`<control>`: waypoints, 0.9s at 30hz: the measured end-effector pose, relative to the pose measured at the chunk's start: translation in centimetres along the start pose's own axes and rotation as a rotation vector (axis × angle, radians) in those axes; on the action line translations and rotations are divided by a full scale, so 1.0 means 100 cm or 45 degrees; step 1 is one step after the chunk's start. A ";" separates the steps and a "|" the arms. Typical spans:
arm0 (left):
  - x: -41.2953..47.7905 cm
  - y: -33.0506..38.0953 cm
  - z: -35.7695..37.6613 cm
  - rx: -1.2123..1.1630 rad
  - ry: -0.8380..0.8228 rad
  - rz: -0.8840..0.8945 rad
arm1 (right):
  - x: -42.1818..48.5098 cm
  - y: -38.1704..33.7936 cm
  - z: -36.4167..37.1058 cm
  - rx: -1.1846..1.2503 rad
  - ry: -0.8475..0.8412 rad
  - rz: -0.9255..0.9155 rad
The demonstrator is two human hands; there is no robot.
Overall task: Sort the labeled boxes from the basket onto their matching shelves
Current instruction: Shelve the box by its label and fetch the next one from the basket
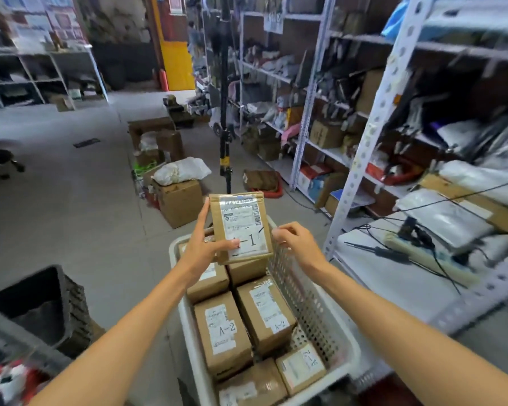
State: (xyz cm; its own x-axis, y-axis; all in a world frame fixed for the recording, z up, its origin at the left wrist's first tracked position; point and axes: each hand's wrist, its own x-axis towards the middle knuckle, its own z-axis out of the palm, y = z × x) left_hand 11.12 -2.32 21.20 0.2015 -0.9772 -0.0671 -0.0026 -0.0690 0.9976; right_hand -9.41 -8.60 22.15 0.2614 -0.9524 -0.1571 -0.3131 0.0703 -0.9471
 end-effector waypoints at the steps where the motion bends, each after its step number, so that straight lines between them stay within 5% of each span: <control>1: -0.003 -0.001 0.005 -0.021 -0.033 0.016 | -0.007 0.003 -0.008 0.006 0.004 0.097; 4: -0.015 -0.002 0.022 -0.029 -0.114 0.061 | -0.031 0.021 -0.039 -0.195 -0.031 0.306; 10: -0.062 -0.005 0.073 0.020 -0.282 0.062 | -0.096 0.057 -0.095 -0.957 -0.239 0.336; 20: -0.178 -0.008 0.206 0.008 -0.629 0.207 | -0.269 0.130 -0.192 -1.038 -0.156 0.371; 27: -0.228 0.014 0.346 -0.031 -0.930 0.317 | -0.377 0.158 -0.292 -1.004 0.128 0.468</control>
State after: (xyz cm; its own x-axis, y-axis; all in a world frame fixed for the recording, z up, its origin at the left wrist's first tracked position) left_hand -27.39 12.93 23.58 -0.4998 -0.8485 0.1739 0.0603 0.1662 0.9842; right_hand -50.86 19.74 21.29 -0.0506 -0.9339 -0.3539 -0.9114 0.1881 -0.3661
